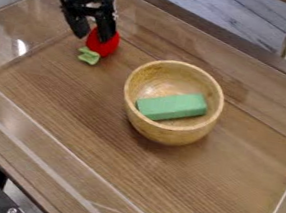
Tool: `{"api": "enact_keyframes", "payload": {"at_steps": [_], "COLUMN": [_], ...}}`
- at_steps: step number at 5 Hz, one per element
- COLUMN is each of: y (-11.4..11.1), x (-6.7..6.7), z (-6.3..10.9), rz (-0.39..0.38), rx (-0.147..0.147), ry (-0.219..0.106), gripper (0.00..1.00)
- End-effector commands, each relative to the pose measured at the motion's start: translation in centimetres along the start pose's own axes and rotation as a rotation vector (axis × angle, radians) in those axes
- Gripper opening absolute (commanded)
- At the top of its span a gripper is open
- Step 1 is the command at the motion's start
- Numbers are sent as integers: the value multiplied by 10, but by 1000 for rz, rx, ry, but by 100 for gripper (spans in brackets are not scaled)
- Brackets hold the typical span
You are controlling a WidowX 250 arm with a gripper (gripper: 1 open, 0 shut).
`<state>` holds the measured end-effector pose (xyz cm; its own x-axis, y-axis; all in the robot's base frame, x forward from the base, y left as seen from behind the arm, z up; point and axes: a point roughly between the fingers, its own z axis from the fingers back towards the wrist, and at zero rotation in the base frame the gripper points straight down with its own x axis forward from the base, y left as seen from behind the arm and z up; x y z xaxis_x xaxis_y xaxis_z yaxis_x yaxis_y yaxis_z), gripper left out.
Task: Move the red fruit to the left
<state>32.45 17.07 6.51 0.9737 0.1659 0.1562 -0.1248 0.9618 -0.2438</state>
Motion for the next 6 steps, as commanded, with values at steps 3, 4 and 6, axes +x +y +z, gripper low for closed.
{"api": "enact_keyframes", "payload": {"at_steps": [3, 4, 6], "y": [-31, -30, -27], "x": [14, 19, 18], "z": [39, 63, 91], "rz": [24, 106, 214], "rx": [50, 63, 89], "ry": [-122, -166, -220], "gripper": [100, 100, 100]}}
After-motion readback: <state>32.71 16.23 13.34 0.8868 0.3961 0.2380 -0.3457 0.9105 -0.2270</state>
